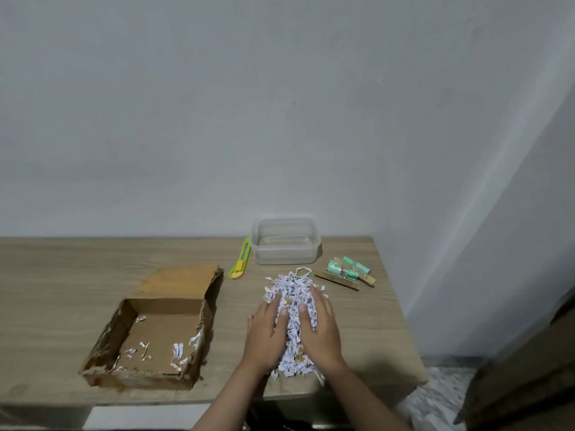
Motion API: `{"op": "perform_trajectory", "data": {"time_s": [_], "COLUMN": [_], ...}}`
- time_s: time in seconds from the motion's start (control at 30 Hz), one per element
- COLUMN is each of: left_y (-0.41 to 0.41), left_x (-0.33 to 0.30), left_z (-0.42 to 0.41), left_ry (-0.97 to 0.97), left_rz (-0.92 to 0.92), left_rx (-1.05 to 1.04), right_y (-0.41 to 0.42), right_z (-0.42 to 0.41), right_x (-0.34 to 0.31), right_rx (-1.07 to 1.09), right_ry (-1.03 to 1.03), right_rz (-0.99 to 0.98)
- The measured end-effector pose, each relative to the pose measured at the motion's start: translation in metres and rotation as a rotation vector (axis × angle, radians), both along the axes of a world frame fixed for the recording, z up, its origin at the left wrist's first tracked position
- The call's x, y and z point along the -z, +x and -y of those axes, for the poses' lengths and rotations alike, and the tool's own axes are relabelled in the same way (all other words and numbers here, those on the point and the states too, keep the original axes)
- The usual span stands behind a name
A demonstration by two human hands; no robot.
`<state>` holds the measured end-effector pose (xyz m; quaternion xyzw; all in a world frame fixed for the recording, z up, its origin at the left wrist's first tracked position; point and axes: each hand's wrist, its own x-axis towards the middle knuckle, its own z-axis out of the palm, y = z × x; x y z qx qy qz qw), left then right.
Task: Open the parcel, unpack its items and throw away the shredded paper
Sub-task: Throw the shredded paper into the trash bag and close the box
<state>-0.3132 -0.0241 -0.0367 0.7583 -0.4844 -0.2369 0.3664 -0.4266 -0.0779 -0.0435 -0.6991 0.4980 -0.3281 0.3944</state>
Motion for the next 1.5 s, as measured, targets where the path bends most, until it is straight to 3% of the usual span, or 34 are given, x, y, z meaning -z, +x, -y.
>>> {"op": "perform_trajectory", "data": {"time_s": [0.2, 0.4, 0.77, 1.0, 1.5], "left_y": [-0.024, -0.029, -0.046, -0.056, -0.073], "left_x": [-0.008, -0.023, -0.059, -0.071, -0.003], "left_z": [0.014, 0.009, -0.023, -0.084, -0.242], "left_ry": [-0.174, -0.298, -0.441, -0.476, -0.323], "left_rz": [-0.450, -0.668, -0.647, -0.650, -0.734], "left_rx": [-0.163, -0.300, -0.288, -0.209, -0.228], "right_y": [0.022, 0.026, 0.009, 0.002, -0.015], "right_z": [-0.008, -0.018, -0.050, -0.120, -0.277], "right_x": [0.004, -0.006, -0.051, -0.079, -0.011], "right_rx": [0.137, 0.224, 0.267, 0.312, 0.373], "right_ry": [0.146, 0.305, 0.246, 0.228, 0.317], "right_rz": [0.372, 0.482, 0.386, 0.677, 0.665]}}
